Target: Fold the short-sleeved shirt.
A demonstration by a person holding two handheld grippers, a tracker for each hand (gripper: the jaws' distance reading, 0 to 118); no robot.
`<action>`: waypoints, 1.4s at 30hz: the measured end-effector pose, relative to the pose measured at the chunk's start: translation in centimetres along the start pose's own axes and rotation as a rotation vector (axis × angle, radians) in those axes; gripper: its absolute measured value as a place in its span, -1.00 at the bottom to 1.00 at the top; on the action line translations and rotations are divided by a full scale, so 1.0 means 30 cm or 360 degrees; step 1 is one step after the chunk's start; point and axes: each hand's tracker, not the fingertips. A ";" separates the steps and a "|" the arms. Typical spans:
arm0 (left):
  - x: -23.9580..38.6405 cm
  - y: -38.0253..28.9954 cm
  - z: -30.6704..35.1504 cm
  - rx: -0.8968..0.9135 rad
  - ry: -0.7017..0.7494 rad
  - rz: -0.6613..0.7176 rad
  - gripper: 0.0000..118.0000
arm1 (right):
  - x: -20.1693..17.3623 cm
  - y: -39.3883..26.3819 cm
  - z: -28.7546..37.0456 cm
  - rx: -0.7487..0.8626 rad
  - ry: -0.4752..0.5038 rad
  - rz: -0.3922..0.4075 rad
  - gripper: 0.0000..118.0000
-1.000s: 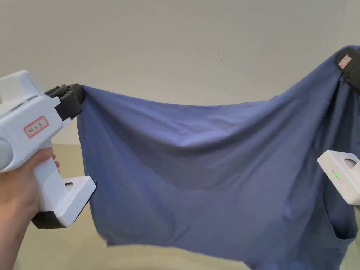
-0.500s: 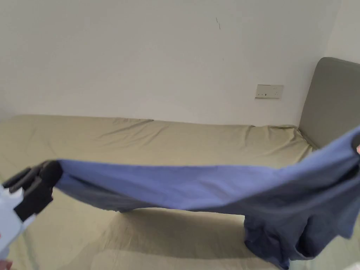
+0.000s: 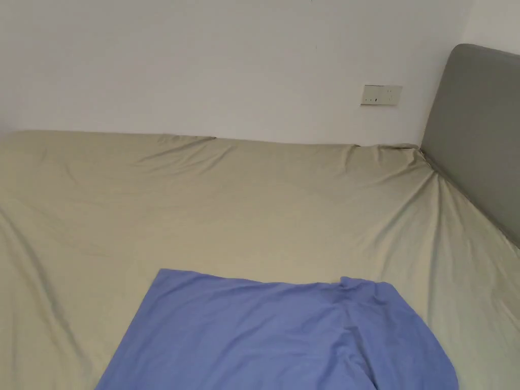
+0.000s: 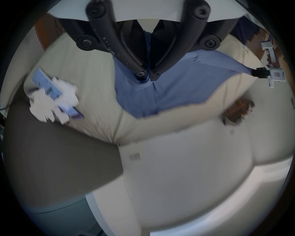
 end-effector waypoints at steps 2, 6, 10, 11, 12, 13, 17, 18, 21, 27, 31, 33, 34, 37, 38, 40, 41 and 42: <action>-0.008 -0.045 -0.035 -0.0059 0.0019 -0.0006 -0.97 | 0.011 -0.065 -0.038 -0.0097 -0.0033 -0.0023 -0.95; -0.040 -0.085 -0.109 -0.0155 0.0058 -0.0018 -0.97 | 0.022 -0.108 -0.111 -0.0230 -0.0110 0.0002 -0.94; -0.042 -0.070 -0.082 -0.0184 0.0115 -0.0003 -0.17 | 0.023 -0.094 -0.098 -0.0196 -0.0227 0.0014 -0.23; -0.047 -0.060 -0.049 -0.0145 0.0109 0.0006 0.29 | 0.025 -0.076 -0.078 -0.0157 -0.0249 0.0006 0.19; -0.043 -0.048 -0.014 -0.0071 0.0117 0.0017 0.69 | 0.024 -0.058 -0.056 -0.0095 -0.0275 -0.0009 0.57; -0.035 -0.032 0.023 0.0017 0.0122 0.0011 0.97 | 0.009 -0.029 -0.008 -0.0009 -0.0308 0.0001 0.73; 0.027 0.028 0.145 0.0295 0.0106 -0.0064 0.46 | -0.029 0.061 0.097 0.0250 -0.0312 0.0145 0.45; 0.040 0.038 0.156 0.0334 0.0106 -0.0063 0.04 | -0.039 0.075 0.109 0.0279 -0.0273 0.0156 -0.01; 0.083 0.048 0.173 0.0495 0.0125 -0.0045 -1.00 | -0.086 0.090 0.132 0.0379 -0.0267 0.0136 -0.99; 0.118 0.115 0.197 0.0625 0.0029 -0.0161 -1.00 | -0.162 0.101 0.174 0.0431 -0.0127 0.0213 -0.99; 0.106 0.196 0.181 0.0552 -0.0068 -0.0173 -0.67 | -0.192 0.108 0.181 0.0460 -0.0062 0.0206 -0.99; 0.072 0.206 0.107 0.0286 -0.0083 -0.0189 -0.14 | -0.197 0.116 0.176 0.0459 -0.0047 0.0196 -0.99; 0.056 0.201 0.056 0.0116 -0.0052 -0.0188 0.08 | -0.199 0.112 0.175 0.0457 -0.0049 0.0193 -0.99; -0.001 0.129 -0.104 -0.0476 -0.0057 -0.0178 0.94 | -0.189 0.096 0.173 0.0437 -0.0029 0.0158 -0.99; -0.010 0.087 -0.131 -0.0509 -0.0029 -0.0208 0.73 | -0.188 0.090 0.177 0.0431 -0.0033 0.0161 -0.99; -0.042 0.017 -0.196 -0.0619 0.0050 -0.0151 0.29 | -0.184 0.081 0.183 0.0409 -0.0047 0.0176 -0.99; -0.057 -0.004 -0.219 -0.0651 0.0062 -0.0092 0.28 | -0.182 0.079 0.184 0.0394 -0.0054 0.0178 -0.99; -0.072 -0.023 -0.235 -0.0663 0.0057 -0.0027 0.27 | -0.177 0.073 0.183 0.0373 -0.0058 0.0176 -0.99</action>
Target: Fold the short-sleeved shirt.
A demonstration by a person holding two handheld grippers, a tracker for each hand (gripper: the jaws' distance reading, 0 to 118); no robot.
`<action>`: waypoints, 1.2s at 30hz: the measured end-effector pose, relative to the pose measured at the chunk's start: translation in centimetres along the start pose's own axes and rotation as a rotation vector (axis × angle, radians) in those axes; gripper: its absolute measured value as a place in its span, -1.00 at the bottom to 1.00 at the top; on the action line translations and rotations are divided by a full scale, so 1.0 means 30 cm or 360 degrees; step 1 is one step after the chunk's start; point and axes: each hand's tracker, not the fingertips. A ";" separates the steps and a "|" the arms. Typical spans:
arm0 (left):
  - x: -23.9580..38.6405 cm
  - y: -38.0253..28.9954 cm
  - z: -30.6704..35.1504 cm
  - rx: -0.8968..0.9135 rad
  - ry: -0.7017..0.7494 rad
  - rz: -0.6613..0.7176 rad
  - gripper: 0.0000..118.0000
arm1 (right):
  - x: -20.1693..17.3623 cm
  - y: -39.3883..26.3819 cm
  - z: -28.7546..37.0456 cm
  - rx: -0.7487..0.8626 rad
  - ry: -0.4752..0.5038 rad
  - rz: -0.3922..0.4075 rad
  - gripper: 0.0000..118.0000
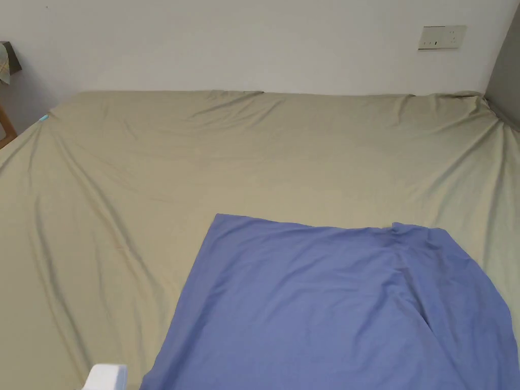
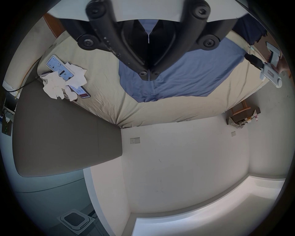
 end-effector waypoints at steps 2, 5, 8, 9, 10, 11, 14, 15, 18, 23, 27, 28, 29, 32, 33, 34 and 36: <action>-0.006 -0.014 -0.008 0.0034 -0.0066 0.0102 -0.24 | 0.007 -0.015 0.000 -0.0038 -0.0013 -0.0012 -0.99; 0.013 -0.013 0.018 0.0106 -0.0140 0.0129 -0.92 | 0.023 -0.038 -0.010 -0.0098 -0.0030 -0.0018 -0.96; 0.039 -0.011 0.050 0.0125 -0.0112 0.0060 -0.92 | 0.051 -0.070 -0.045 -0.0253 -0.0058 -0.0023 -0.08; 0.040 -0.013 0.064 0.0135 -0.0115 0.0059 -0.92 | 0.059 -0.086 -0.061 -0.0309 -0.0098 0.0006 0.35; 0.044 -0.013 0.081 0.0145 -0.0127 0.0062 -0.92 | 0.069 -0.108 -0.083 -0.0387 -0.0120 0.0032 0.81; 0.043 -0.017 0.096 0.0163 -0.0141 0.0067 -0.92 | 0.080 -0.133 -0.102 -0.0490 -0.0142 0.0058 1.00; 0.043 -0.031 0.128 0.0206 -0.0146 0.0078 -0.92 | 0.122 -0.234 -0.156 -0.0729 -0.0177 0.0064 0.98; 0.042 -0.035 0.130 0.0212 -0.0151 0.0088 -0.92 | 0.137 -0.266 -0.170 -0.0817 -0.0155 0.0016 0.91; 0.034 -0.045 0.125 0.0219 -0.0170 0.0135 -0.92 | 0.156 -0.339 -0.199 -0.0882 -0.0117 -0.0089 -0.06; 0.039 -0.048 0.163 0.0289 -0.0182 0.0212 -0.92 | 0.135 -0.305 -0.169 -0.0740 -0.0033 -0.0163 -0.82; 0.048 0.023 0.248 0.0484 -0.0248 0.0281 -0.93 | 0.113 -0.135 -0.176 -0.0529 0.0019 -0.0099 -0.83; 0.052 0.064 0.269 0.0542 -0.0263 0.0294 -0.93 | 0.114 -0.076 -0.200 -0.0468 0.0025 -0.0083 -0.83; 0.052 0.110 0.278 0.0567 -0.0286 0.0303 -0.93 | 0.117 -0.025 -0.231 -0.0415 0.0034 -0.0068 -0.83; 0.069 0.275 0.241 0.0610 -0.0262 0.0327 -0.93 | 0.124 0.097 -0.389 -0.0379 0.0044 0.0032 -0.83; 0.073 0.330 0.200 0.0600 -0.0244 0.0324 -0.93 | 0.127 0.114 -0.456 -0.0397 0.0043 0.0086 -0.83; 0.081 0.389 0.155 0.0588 -0.0233 0.0316 -0.93 | 0.132 0.117 -0.534 -0.0427 0.0049 0.0125 -0.83; 0.092 0.479 0.032 0.0452 -0.0184 0.0357 -0.93 | 0.147 0.091 -0.700 -0.0571 0.0054 0.0145 -0.83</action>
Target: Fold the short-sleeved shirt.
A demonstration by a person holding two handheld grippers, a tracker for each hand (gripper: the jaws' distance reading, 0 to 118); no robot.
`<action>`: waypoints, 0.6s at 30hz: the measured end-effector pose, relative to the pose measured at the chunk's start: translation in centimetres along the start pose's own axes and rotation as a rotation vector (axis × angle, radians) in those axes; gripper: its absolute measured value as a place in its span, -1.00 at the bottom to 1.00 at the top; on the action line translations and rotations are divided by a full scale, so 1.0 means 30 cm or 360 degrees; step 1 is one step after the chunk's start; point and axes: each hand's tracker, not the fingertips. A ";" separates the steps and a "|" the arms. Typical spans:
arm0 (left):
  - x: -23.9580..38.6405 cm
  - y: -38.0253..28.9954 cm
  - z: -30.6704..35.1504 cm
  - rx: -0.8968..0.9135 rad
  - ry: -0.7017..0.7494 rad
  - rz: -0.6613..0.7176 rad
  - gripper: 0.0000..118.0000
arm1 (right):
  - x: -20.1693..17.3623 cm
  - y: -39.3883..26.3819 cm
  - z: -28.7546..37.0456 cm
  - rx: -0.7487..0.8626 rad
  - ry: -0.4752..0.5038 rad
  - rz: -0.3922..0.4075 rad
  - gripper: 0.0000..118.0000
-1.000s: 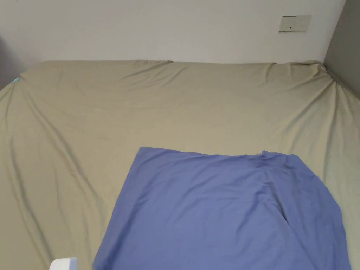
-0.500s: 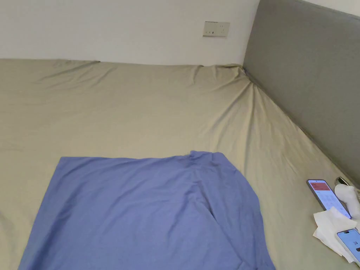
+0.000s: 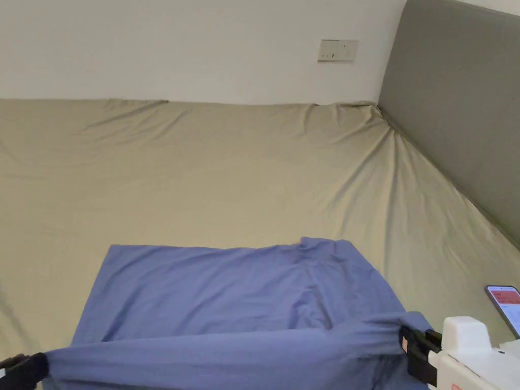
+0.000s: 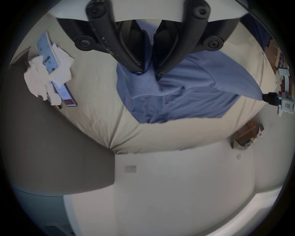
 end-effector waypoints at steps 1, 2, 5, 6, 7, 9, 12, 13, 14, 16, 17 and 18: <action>0.002 0.013 -0.070 -0.0038 0.0002 0.0006 -0.93 | 0.003 0.006 -0.075 -0.0064 -0.0006 0.0010 -0.83; -0.002 0.021 -0.137 -0.0081 0.0003 0.0039 -0.93 | 0.005 0.007 -0.147 -0.0147 -0.0011 0.0010 -0.83; -0.026 0.025 -0.285 -0.0208 0.0051 0.0141 -0.93 | 0.020 -0.006 -0.300 -0.0278 -0.0016 -0.0091 -0.82; -0.035 0.020 -0.314 -0.0240 0.0080 0.0149 -0.93 | 0.020 -0.007 -0.327 -0.0304 -0.0040 -0.0109 -0.79; -0.039 0.014 -0.337 -0.0259 0.0098 0.0156 -0.88 | 0.020 -0.008 -0.343 -0.0305 -0.0062 -0.0112 -0.57; -0.031 0.001 -0.336 -0.0228 0.0101 0.0129 -0.49 | 0.016 -0.006 -0.337 -0.0257 -0.0127 -0.0072 0.08; 0.002 -0.021 -0.241 0.0058 0.0140 -0.0115 0.74 | 0.022 -0.007 -0.248 -0.0086 -0.0213 -0.0057 0.41; 0.018 -0.032 -0.197 0.0146 0.0133 -0.0195 0.85 | 0.024 -0.010 -0.201 -0.0008 -0.0247 -0.0071 0.42; -0.001 -0.048 -0.178 0.0241 0.0108 -0.0275 0.82 | 0.026 -0.016 -0.147 0.0074 -0.0253 -0.0078 0.42; 0.030 -0.094 -0.066 0.0442 0.0087 -0.0404 0.79 | 0.018 -0.044 -0.032 0.0240 -0.0240 -0.0131 0.41; 0.043 -0.119 -0.019 0.0498 0.0076 -0.0443 0.62 | 0.019 -0.057 0.019 0.0294 -0.0190 -0.0167 0.32; 0.058 -0.146 0.027 0.0552 0.0095 -0.0470 0.33 | 0.017 -0.072 0.066 0.0341 -0.0128 -0.0201 0.08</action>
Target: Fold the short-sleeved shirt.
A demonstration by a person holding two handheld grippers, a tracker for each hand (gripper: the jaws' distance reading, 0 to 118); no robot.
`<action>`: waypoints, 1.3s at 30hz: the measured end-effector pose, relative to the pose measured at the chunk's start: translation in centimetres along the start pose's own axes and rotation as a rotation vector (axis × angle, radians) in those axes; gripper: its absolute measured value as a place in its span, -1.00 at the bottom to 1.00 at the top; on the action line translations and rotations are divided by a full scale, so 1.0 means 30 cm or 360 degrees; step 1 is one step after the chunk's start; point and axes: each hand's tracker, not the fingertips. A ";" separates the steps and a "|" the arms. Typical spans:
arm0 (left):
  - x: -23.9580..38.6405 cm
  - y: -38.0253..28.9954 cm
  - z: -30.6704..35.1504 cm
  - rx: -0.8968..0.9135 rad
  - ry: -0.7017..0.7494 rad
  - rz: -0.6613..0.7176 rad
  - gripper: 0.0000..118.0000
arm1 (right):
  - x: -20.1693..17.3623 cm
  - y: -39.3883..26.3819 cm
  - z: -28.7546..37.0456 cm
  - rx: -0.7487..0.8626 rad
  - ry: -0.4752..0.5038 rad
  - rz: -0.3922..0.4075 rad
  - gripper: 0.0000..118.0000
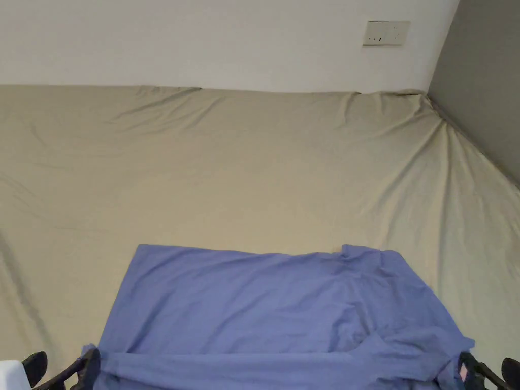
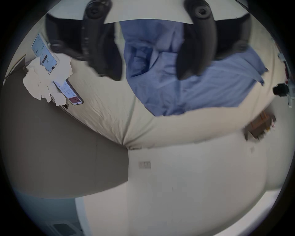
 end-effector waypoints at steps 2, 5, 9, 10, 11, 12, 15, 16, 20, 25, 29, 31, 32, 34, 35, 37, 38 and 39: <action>0.022 -0.025 0.074 0.0064 0.0056 -0.0063 -0.90 | -0.024 -0.016 0.083 0.0034 -0.0056 -0.0003 -0.97; 0.018 -0.061 0.137 0.0024 -0.0012 0.0025 -1.00 | -0.029 -0.043 0.167 0.0034 0.0004 -0.0051 -0.99; -0.004 -0.116 0.134 -0.0100 0.0018 0.0037 -1.00 | -0.049 -0.091 0.236 0.0003 0.0004 -0.0027 -0.99; -0.017 -0.127 0.119 -0.0149 0.0032 0.0044 -1.00 | -0.051 -0.098 0.249 -0.0012 0.0013 -0.0021 -0.99; -0.035 -0.132 0.095 -0.0222 -0.0013 0.0073 -1.00 | -0.054 -0.107 0.262 -0.0020 0.0026 -0.0020 -0.99; -0.034 -0.131 0.076 -0.0272 -0.0030 0.0098 -1.00 | -0.058 -0.114 0.270 -0.0024 0.0027 -0.0017 -0.99; -0.065 -0.132 -0.010 -0.0382 -0.0068 0.0129 -0.67 | -0.063 -0.130 0.291 -0.0045 0.0039 -0.0029 -0.99; -0.067 -0.121 -0.036 -0.0376 -0.0067 0.0135 -0.04 | -0.065 -0.136 0.295 -0.0052 0.0041 -0.0033 -0.99; -0.079 -0.144 -0.189 -0.0634 -0.0187 0.0295 0.08 | -0.073 -0.158 0.292 -0.0093 0.0040 -0.0041 -0.99; -0.035 -0.153 -0.234 -0.0698 -0.0177 0.0266 -0.84 | -0.058 -0.204 0.254 -0.0230 0.0027 -0.0052 -0.59; -0.036 -0.142 -0.209 -0.0681 -0.0195 0.0258 -0.86 | -0.015 -0.241 0.144 -0.0435 -0.0028 -0.0055 0.21; -0.039 -0.136 -0.191 -0.0678 -0.0207 0.0246 -0.86 | 0.003 -0.250 0.075 -0.0509 -0.0014 -0.0049 0.73; -0.044 -0.130 -0.180 -0.0676 -0.0211 0.0243 -0.87 | 0.011 -0.253 0.041 -0.0564 -0.0007 -0.0047 0.73; -0.048 -0.132 -0.172 -0.0673 -0.0219 0.0265 -0.87 | 0.032 -0.264 -0.034 -0.0663 0.0021 -0.0057 0.71; -0.047 -0.134 -0.173 -0.0673 -0.0217 0.0272 -0.87 | 0.038 -0.271 -0.066 -0.0714 0.0045 -0.0085 0.63; -0.024 -0.125 -0.154 -0.0680 -0.0211 0.0288 -0.87 | 0.054 -0.281 -0.113 -0.0779 0.0058 -0.0132 0.19; -0.019 -0.127 -0.150 -0.0682 -0.0205 0.0290 -0.87 | 0.052 -0.276 -0.115 -0.0746 0.0023 -0.0105 0.05; -0.016 -0.126 -0.145 -0.0682 -0.0205 0.0293 -0.87 | 0.058 -0.265 -0.110 -0.0731 0.0018 -0.0083 -0.14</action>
